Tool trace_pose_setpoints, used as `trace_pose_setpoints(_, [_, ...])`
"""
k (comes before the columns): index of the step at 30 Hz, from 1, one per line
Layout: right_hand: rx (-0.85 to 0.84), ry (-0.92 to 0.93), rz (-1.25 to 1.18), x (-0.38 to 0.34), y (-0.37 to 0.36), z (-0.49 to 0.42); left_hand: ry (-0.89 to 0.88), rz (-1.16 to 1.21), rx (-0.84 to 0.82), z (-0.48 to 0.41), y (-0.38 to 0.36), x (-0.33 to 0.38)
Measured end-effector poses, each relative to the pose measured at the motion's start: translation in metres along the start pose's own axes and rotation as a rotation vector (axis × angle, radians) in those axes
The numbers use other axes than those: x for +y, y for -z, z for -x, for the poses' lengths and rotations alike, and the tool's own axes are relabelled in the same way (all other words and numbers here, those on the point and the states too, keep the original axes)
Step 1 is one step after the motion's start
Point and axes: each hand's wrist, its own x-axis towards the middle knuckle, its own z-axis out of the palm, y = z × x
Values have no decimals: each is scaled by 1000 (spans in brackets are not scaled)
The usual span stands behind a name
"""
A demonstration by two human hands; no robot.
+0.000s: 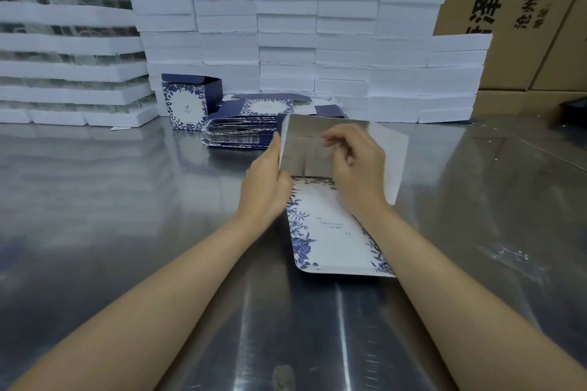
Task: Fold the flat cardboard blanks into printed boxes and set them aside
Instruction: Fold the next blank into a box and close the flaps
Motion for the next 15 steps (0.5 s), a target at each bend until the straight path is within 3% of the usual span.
trace_pose_setpoints(1, [70, 114, 150, 1, 2, 1, 35, 54, 20, -1, 2, -2])
trace_pose_setpoints(3, [143, 145, 314, 3, 3, 0, 106, 164, 65, -4, 4, -7])
trace_pose_setpoints(8, [-167, -149, 162, 7, 4, 2, 181, 299, 74, -8, 4, -20])
trace_pose_setpoints(15, [-62, -381, 38, 4, 7, -4, 170, 392, -65, -14, 12, -23])
